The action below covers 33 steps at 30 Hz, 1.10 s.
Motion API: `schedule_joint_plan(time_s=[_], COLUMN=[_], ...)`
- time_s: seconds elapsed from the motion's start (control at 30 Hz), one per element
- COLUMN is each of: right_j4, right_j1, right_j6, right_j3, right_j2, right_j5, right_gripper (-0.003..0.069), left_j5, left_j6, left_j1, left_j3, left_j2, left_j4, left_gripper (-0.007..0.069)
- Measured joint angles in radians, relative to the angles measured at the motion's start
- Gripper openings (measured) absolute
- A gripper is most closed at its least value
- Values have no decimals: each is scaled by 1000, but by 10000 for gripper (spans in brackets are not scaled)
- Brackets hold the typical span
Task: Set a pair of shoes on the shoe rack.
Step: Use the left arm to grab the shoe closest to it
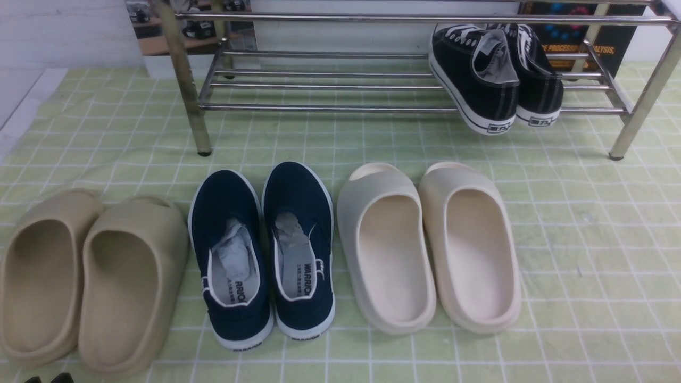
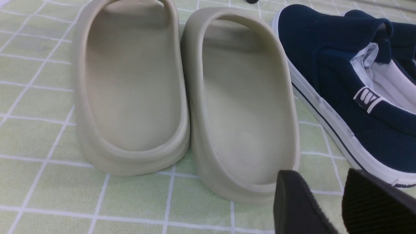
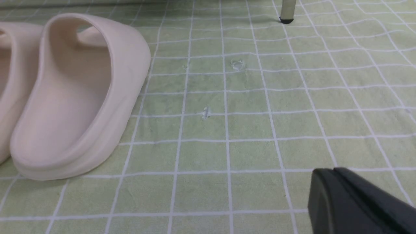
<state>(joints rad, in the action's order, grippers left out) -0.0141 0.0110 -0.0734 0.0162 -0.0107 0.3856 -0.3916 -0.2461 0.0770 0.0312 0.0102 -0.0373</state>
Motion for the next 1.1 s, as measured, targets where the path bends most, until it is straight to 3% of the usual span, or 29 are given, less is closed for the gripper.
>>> schedule_joint_plan(time_s=[0.5,0.97,1.1], right_j4=[0,1,1], right_j1=[0,0,0], right_j6=[0,0,0], right_j3=[0,0,0], right_j2=[0,0,0], right_j5=[0,0,0], right_gripper=[-5,0,2], left_j5=[20,480,760], left_j6=[0,-7,-233], left_j1=[0,0,0], left_j3=[0,0,-1], left_j2=[0,0,0], left_j4=[0,11,139], left_gripper=[238,238,218])
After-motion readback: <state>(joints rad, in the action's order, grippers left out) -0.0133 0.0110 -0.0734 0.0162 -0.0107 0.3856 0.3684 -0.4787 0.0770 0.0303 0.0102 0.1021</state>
